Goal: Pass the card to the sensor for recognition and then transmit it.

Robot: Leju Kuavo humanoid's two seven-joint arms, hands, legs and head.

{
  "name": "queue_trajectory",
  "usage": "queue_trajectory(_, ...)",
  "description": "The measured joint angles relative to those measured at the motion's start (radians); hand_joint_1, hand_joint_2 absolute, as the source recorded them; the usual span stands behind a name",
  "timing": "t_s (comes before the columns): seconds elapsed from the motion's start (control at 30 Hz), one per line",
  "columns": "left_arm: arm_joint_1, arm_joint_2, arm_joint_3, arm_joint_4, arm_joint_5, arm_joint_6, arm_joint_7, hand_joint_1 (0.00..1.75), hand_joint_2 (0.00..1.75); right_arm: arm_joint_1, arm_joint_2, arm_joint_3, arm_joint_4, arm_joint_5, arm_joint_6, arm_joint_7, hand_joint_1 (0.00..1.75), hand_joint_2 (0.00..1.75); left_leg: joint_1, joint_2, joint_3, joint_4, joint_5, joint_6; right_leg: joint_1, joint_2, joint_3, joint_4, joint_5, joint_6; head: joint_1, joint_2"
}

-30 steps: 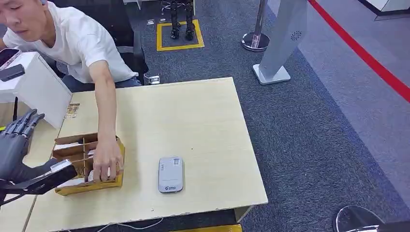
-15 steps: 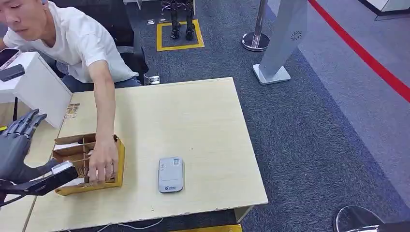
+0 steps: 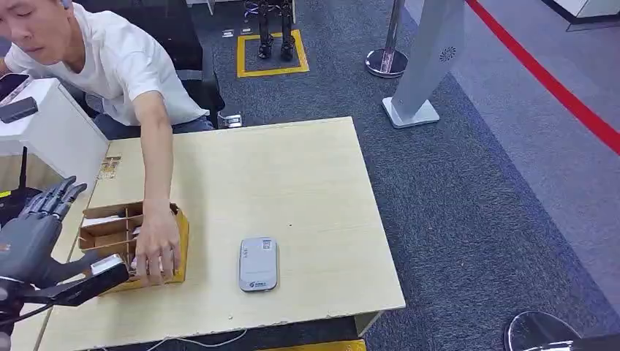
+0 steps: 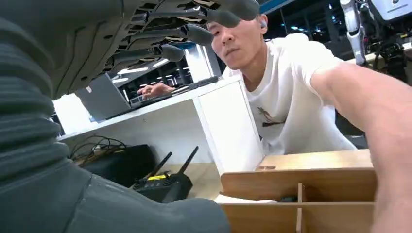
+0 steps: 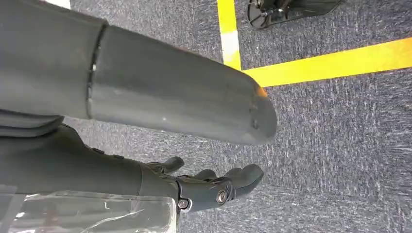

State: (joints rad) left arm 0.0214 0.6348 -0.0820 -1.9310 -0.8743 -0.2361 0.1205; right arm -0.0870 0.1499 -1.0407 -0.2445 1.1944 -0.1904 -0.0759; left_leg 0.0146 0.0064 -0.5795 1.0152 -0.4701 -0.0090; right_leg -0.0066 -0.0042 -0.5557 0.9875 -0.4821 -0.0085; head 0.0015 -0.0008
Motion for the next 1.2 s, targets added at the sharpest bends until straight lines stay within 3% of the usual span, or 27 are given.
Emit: queue_trajectory(1.2,0.085,-0.041,-0.050,0.000,0.000,0.026,-0.008,0.00,1.75,0.000,0.000,0.000,0.005,0.006,-0.001,0.003,0.00,0.00,0.000,0.000,0.000,0.000,0.000,0.000,0.000,0.000,0.000,0.000,0.000,0.000,0.000,0.000)
